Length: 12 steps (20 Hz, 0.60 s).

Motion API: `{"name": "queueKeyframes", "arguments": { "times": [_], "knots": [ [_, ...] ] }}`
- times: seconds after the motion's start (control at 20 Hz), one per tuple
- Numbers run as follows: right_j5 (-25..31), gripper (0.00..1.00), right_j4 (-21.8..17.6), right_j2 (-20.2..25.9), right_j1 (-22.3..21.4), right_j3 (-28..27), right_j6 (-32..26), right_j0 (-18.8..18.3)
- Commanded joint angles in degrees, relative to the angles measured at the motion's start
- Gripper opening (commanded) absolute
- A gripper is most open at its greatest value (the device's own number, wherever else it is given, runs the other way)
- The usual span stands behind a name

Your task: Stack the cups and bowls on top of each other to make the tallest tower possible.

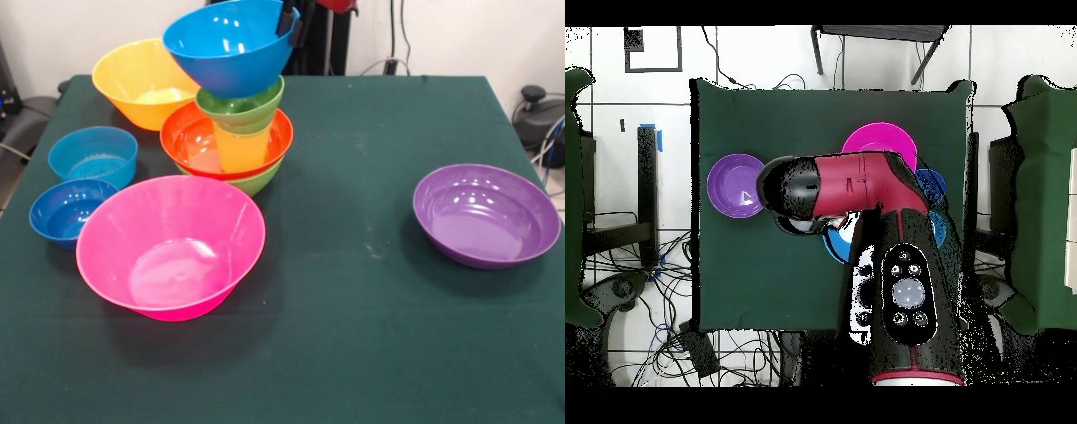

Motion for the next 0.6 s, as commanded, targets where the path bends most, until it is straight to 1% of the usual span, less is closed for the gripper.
{"name": "queueKeyframes", "arguments": {
  "times": [0.05,0.6],
  "knots": [
    [-1.44,0.00,-2.72,5.93,1.84,4.59,-13.54,-0.89],
    [-5.51,0.00,-6.08,4.96,2.30,4.71,-11.77,-0.64]
  ]
}}
